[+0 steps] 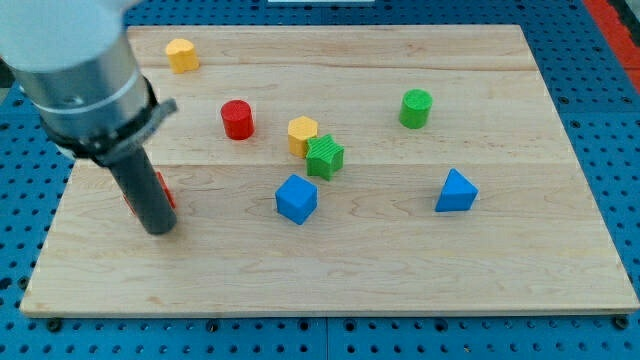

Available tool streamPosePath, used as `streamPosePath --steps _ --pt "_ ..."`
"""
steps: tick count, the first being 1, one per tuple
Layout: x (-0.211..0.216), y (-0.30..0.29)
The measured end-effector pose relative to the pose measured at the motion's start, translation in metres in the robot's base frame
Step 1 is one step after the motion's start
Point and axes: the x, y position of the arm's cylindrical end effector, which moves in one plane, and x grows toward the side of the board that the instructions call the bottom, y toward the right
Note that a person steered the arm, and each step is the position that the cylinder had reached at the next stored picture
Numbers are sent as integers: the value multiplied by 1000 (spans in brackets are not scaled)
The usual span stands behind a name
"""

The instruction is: Move the red star to the top center

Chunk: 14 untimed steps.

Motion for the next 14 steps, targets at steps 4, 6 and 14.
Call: streamPosePath --steps 4,6,14 --pt "-88 -82" --pt "-82 -80" --pt "-234 119"
